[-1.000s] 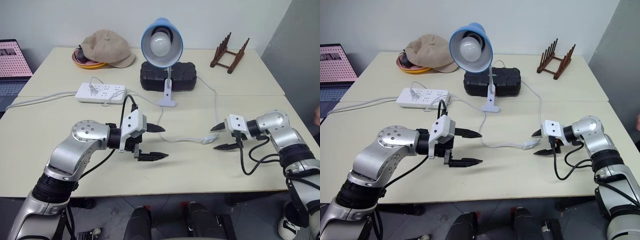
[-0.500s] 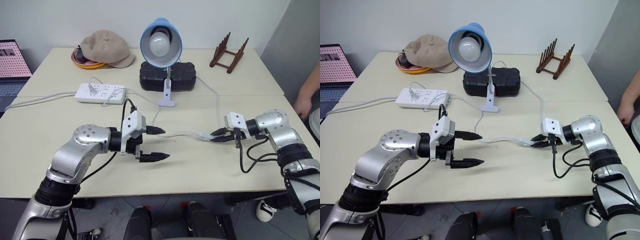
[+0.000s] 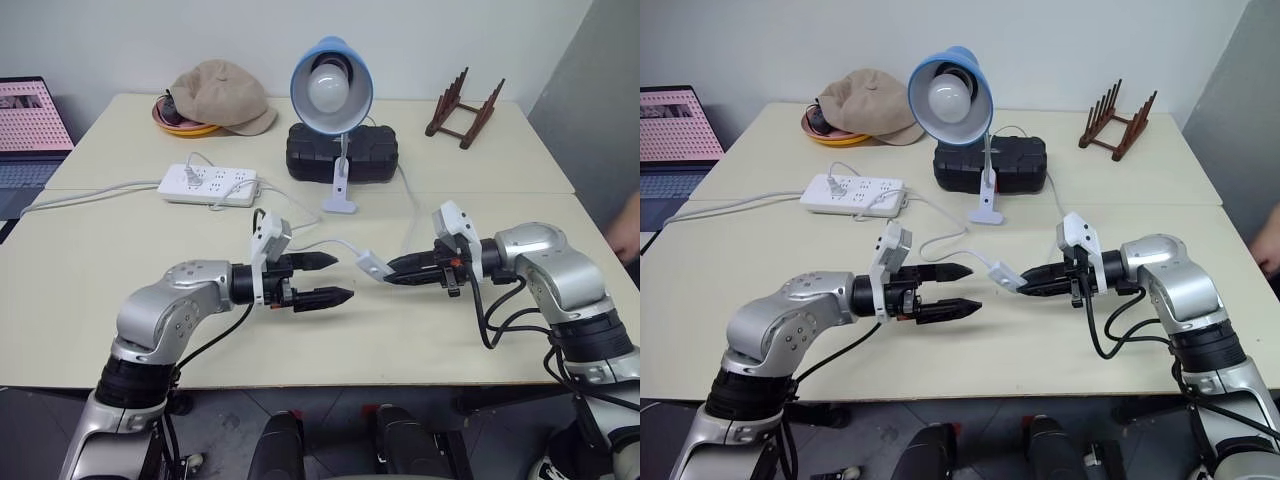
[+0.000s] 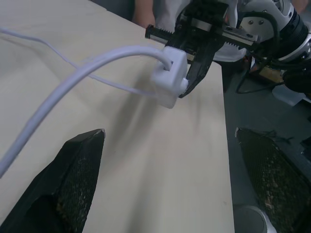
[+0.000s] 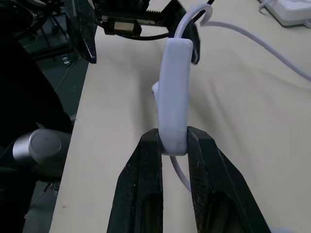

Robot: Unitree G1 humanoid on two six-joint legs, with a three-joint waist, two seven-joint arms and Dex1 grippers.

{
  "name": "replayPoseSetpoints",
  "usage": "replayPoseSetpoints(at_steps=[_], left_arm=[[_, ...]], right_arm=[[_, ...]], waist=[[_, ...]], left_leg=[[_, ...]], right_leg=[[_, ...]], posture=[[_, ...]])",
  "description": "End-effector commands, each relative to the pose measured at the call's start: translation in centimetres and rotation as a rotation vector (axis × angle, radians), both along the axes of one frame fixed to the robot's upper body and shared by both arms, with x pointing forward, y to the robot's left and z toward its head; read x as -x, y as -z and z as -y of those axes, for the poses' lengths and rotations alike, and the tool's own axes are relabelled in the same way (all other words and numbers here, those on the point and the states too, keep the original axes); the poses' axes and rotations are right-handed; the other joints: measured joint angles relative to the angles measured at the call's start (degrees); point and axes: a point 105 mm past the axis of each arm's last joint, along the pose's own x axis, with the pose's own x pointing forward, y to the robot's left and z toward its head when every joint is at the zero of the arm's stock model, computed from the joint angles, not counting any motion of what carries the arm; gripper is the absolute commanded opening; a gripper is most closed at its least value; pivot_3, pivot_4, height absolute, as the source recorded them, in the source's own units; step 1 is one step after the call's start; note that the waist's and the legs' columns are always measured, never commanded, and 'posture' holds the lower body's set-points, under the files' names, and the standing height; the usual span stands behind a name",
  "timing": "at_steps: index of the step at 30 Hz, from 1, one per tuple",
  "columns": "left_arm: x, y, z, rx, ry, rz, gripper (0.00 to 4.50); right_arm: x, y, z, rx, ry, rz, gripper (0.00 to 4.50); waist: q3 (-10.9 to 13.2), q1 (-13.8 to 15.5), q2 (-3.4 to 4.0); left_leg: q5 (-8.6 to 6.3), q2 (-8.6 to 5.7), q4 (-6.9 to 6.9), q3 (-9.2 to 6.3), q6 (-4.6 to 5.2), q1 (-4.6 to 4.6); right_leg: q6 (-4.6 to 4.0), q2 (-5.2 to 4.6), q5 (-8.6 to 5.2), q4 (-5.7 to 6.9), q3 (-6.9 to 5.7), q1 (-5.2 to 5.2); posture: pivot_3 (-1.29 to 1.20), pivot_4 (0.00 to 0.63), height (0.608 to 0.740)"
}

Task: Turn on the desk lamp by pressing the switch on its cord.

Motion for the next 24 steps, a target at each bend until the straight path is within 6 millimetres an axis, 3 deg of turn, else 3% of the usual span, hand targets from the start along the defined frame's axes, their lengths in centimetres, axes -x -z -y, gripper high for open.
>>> replayPoseSetpoints(at_steps=[1, 7, 13, 24], left_arm=[[0.5, -0.6, 1.3, -0.006, 0.085, 0.034, 4.5], [0.5, -1.0, 1.5, 0.002, 0.113, 0.039, 4.5], [0.4, -0.7, 1.4, -0.002, 0.12, 0.042, 3.48], [0.6, -0.7, 1.7, 0.01, 0.127, 0.046, 1.05]], right_arm=[[0.6, -1.1, -0.5, -0.014, -0.023, 0.047, 0.37], [0.9, -1.1, -0.8, -0.01, -0.031, 0.053, 0.37], [1.2, -1.1, -1.1, -0.008, -0.045, 0.054, 0.37], [1.6, -1.6, -1.8, -0.016, -0.082, 0.056, 0.37]], waist=[[0.0, -0.1, 0.0], [0.0, -0.1, 0.0], [0.0, -0.2, 0.0], [0.0, -0.3, 0.0]], left_leg=[[0.0, 0.0, -0.01, 0.0, 0.0, -0.01], [0.0, 0.01, -0.03, 0.0, 0.0, -0.01], [0.0, 0.01, -0.03, 0.0, 0.0, -0.01], [0.0, 0.01, -0.03, 0.0, 0.0, -0.02]], right_leg=[[0.01, 0.0, 0.0, -0.02, 0.0, 0.0], [0.02, 0.01, 0.01, -0.01, -0.01, -0.03], [0.01, 0.01, 0.0, -0.01, -0.01, -0.03], [0.01, 0.01, 0.0, -0.02, -0.01, -0.03]], posture=[[0.0, 0.15, 0.74], [0.0, 0.15, 0.74], [0.0, 0.15, 0.74], [0.0, 0.15, 0.74]])
